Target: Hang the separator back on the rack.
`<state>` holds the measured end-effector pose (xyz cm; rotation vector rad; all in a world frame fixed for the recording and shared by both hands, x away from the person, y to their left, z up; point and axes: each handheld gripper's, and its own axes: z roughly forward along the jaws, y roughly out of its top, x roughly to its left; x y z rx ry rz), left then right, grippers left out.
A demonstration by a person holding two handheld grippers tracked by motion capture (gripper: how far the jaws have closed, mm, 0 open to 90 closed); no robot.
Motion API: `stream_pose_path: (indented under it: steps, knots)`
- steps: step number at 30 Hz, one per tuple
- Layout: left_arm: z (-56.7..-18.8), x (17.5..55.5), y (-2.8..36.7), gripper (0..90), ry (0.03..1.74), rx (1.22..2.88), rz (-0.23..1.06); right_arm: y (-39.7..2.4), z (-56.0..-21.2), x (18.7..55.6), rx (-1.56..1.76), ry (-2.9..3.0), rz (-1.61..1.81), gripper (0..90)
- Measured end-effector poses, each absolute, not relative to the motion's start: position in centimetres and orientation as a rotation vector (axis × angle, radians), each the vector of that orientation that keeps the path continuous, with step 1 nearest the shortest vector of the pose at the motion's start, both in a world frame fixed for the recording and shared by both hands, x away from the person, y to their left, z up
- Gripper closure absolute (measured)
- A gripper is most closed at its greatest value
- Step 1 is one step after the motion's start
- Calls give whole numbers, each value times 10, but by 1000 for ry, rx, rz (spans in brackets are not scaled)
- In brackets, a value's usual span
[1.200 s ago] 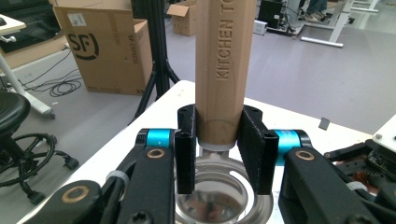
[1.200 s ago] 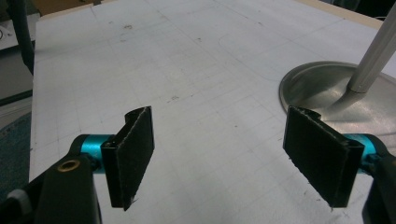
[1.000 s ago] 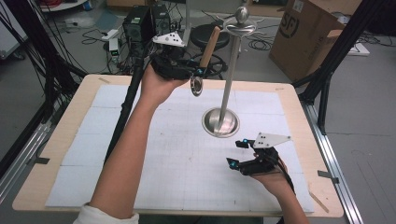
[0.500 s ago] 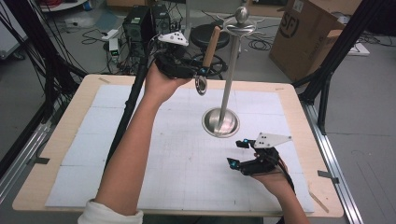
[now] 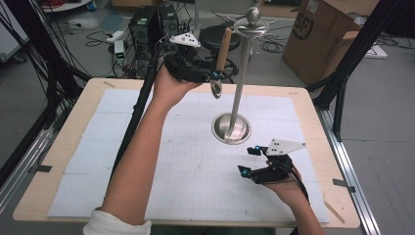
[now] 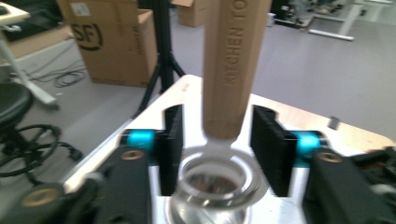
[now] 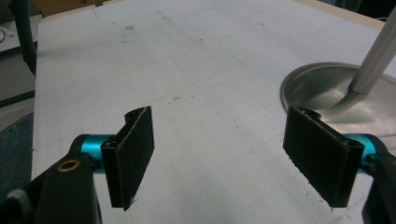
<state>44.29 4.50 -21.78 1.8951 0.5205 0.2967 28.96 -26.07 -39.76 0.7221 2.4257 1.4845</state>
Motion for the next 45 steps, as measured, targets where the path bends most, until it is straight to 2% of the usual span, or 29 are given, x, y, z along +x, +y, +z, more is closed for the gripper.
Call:
stream_pose_path:
  steps: [8, 17, 29, 45]
  knots:
    - [-222, 443, 52, 382, 677, 1925, 232, -261, -397, 289, 721, 2425, 1483, 241]
    - [-233, 439, 74, 295, 678, 1926, 302, -259, -398, 289, 716, 2429, 1471, 243]
    - [-237, 430, 94, 164, 642, 1906, 320, -258, -400, 290, 721, 2436, 1461, 245]
    - [-254, 407, 104, 123, 591, 1912, 338, -258, -400, 290, 727, 2437, 1458, 245]
